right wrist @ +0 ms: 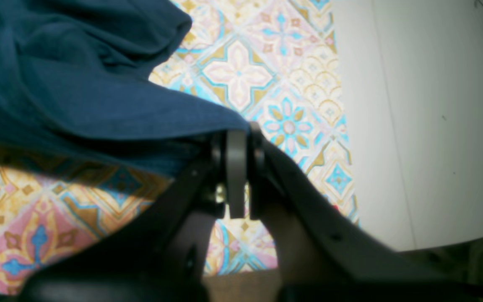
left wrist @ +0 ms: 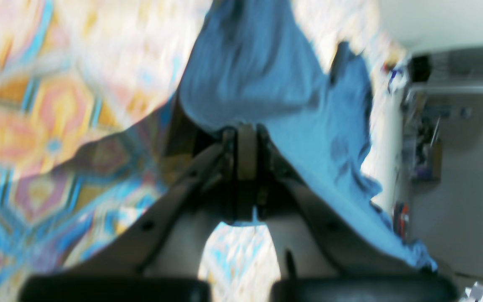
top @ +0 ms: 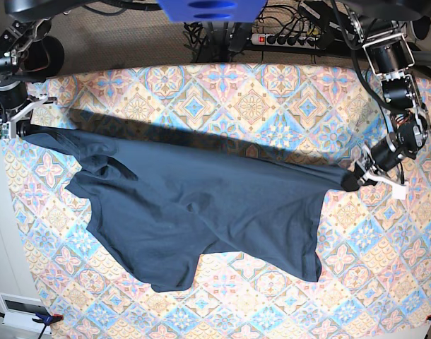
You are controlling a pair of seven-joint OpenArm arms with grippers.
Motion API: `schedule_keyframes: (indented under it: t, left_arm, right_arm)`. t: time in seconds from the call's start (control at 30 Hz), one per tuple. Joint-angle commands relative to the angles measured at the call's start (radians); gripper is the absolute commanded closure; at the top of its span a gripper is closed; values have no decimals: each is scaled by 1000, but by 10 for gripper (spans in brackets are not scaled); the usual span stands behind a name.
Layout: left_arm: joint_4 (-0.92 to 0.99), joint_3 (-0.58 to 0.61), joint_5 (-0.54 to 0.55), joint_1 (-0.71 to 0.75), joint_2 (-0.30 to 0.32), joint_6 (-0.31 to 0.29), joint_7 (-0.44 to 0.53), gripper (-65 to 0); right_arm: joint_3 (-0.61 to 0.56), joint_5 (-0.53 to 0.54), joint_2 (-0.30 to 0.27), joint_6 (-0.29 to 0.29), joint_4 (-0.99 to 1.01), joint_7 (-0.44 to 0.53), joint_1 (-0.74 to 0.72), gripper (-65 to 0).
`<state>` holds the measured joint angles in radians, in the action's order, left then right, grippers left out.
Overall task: Layout the t-shirt on the table in an organized manner, then fold the t-shirt properly
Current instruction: 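Hold the shirt taut between both grippers and lower it flat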
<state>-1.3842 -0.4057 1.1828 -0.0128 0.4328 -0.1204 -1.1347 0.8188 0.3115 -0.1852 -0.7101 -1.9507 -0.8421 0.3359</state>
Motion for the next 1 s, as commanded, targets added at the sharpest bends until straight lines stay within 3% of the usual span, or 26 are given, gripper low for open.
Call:
schedule_keyframes:
  t: [0.0, 0.2, 0.4, 0.53, 0.73, 0.97]
  left_arm:
    - [-19, -8, 15, 1, 27, -5, -5, 0]
    - [-28, -6, -1, 66, 68, -5, -11, -6]
    - [-30, 27, -125, 60, 67, -5, -81, -291]
    - [-30, 78, -175, 60, 68, -8, -75, -415]
    - [-34, 97, -171, 96, 68, -9, -81, -414]
    - [-246, 178, -180, 221, 65, -9, -75, -414]
  right_arm:
    - [7, -5, -21, 12, -17, 19, -1, -6]
    - [-57, -5, -21, 12, -17, 19, -1, -6]
    - [-106, -5, -21, 12, -17, 19, 25, -6]
    - [-103, -5, -21, 12, -17, 19, 25, -6]
    - [-100, -5, -21, 12, -17, 19, 27, -6]
    - [-85, -5, -21, 12, -17, 19, 27, -6]
